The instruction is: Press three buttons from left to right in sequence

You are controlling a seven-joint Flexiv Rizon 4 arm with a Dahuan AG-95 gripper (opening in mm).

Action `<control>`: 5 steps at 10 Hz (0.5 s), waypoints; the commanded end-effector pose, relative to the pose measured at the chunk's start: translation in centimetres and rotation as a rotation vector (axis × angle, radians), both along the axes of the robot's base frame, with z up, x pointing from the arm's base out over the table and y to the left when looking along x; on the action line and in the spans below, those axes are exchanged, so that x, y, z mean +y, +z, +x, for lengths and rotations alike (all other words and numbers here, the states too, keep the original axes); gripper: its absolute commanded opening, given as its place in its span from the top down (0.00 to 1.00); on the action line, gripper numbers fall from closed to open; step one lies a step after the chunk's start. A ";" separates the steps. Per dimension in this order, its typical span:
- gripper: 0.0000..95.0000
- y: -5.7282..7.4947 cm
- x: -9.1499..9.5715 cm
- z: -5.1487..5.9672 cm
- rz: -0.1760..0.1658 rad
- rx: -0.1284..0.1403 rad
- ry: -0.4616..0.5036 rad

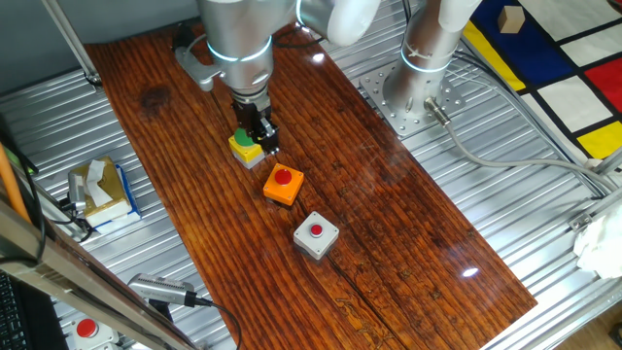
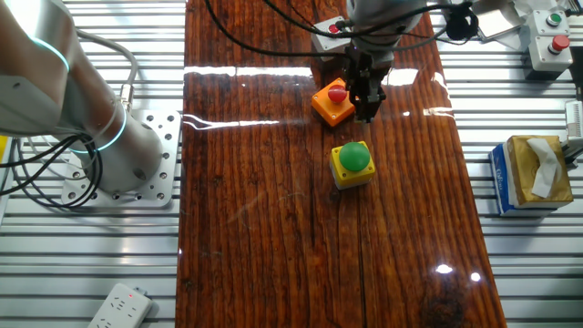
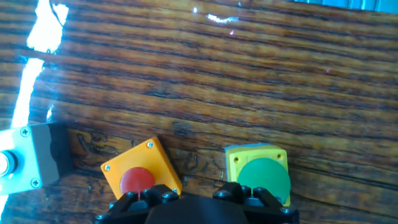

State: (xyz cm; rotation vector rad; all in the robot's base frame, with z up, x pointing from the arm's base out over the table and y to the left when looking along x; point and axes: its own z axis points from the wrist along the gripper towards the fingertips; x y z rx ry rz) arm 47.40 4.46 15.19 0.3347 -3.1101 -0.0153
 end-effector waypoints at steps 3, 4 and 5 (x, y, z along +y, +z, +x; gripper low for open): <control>0.40 -0.2 1.9 1.6 0.010 -0.006 -0.023; 0.40 -0.1 3.3 2.3 0.009 -0.006 -0.043; 0.40 0.1 5.0 3.0 0.019 -0.018 -0.057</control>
